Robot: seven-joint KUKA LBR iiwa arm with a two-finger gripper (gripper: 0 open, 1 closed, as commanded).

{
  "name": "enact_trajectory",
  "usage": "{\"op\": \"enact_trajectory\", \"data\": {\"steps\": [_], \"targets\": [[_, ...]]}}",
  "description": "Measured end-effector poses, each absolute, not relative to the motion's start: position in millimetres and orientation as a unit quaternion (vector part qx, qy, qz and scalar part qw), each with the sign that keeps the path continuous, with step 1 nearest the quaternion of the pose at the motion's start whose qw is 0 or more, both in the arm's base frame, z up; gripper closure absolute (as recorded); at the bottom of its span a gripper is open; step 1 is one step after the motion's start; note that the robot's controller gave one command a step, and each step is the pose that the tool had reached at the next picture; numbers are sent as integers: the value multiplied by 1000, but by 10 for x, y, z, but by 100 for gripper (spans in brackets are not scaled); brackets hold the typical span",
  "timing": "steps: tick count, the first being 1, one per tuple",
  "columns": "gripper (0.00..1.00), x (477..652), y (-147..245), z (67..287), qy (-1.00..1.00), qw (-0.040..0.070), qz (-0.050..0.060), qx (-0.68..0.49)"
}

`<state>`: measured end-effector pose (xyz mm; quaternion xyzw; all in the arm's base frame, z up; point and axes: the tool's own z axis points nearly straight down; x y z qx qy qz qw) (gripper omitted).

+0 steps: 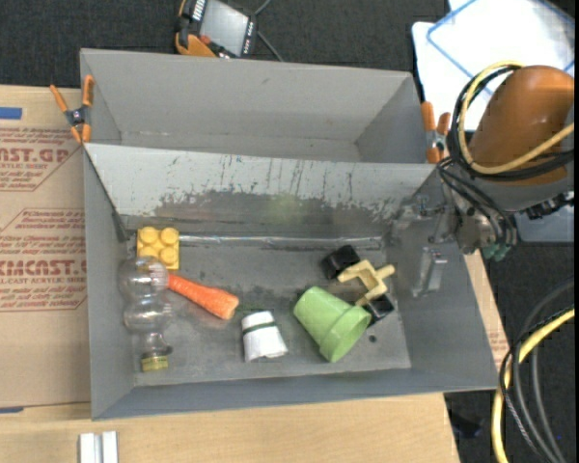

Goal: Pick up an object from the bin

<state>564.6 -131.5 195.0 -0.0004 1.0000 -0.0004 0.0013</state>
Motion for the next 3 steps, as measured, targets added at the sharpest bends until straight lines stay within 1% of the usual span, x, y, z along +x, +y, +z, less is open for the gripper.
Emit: {"op": "enact_trajectory", "data": {"steps": [1,2,3], "targets": [[0,5647,-1313,1947,1000,2,-1,0],[0,5733,-930,1415,1000,0,1,28],[0,5786,-842,1354,999,6,-1,35]]}}
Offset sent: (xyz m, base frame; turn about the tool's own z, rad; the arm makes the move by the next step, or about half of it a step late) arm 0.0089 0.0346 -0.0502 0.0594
